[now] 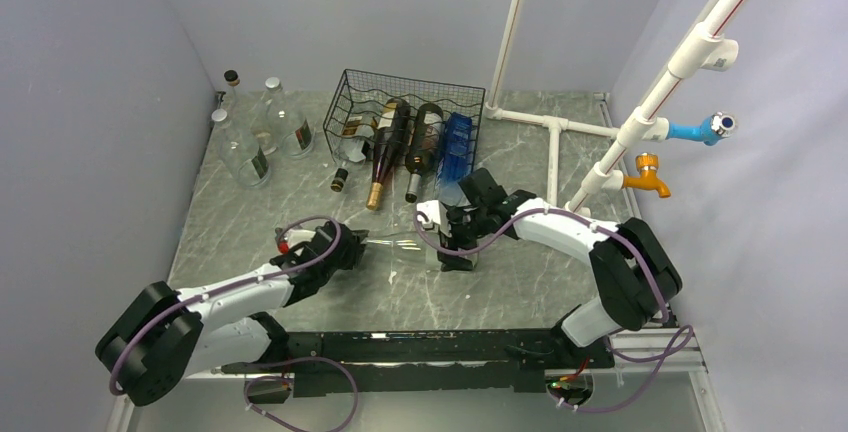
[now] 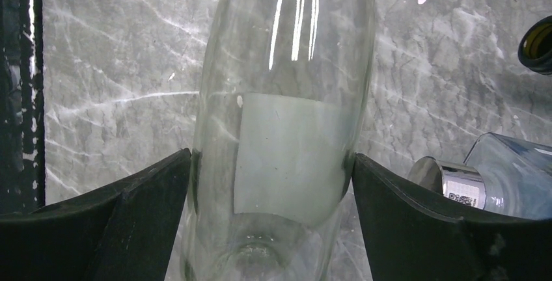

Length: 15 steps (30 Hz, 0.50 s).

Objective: Take the wine bottle off the wine rack
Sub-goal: Pick up the wine bottle from the center of the board.

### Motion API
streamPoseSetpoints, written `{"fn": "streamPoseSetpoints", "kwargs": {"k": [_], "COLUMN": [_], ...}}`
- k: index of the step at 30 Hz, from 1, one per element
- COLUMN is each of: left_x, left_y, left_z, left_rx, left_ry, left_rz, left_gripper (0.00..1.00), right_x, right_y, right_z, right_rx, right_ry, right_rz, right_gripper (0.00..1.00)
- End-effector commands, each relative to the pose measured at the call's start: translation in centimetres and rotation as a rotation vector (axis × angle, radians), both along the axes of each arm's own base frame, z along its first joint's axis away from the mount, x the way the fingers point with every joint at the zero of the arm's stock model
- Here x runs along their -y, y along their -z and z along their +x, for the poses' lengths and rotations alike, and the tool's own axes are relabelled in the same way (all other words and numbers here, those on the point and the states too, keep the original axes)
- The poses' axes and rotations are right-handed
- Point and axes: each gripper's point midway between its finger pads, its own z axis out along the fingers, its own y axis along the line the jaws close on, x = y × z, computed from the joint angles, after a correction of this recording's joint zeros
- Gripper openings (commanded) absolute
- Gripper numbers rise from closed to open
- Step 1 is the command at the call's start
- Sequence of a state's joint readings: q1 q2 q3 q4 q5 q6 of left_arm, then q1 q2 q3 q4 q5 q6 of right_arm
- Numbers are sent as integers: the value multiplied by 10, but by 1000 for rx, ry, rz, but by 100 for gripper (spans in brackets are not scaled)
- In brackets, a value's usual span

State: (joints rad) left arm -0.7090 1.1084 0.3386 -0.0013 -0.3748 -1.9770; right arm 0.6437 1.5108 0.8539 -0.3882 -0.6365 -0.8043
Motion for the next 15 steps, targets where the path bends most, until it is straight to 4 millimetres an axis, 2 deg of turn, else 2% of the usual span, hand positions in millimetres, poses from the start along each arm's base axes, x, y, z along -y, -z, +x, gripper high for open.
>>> {"fn": "streamPoseSetpoints", "kwargs": {"k": [1,4,8,15], "left_x": [17,15,12,4], "left_y": [-21,-38,-66,-125], "left_z": [2,6,9,13], "left_rx": [102,172,284,484], "left_ry": [87,92,110,158], "left_rz": [-6,-3,15,127], "left_gripper": [0,0,0,0], "right_x": [2,0,-5,-10], "right_y": [-5,-14,-33,-82], "right_z": [-29,-37,-49,-61], "right_rx": [-26,-45,-98,-168], "right_ry": [-151,-187,-216,-255], "right_rz": [24,56,106,237], "right_gripper": [93,99,100,100]}}
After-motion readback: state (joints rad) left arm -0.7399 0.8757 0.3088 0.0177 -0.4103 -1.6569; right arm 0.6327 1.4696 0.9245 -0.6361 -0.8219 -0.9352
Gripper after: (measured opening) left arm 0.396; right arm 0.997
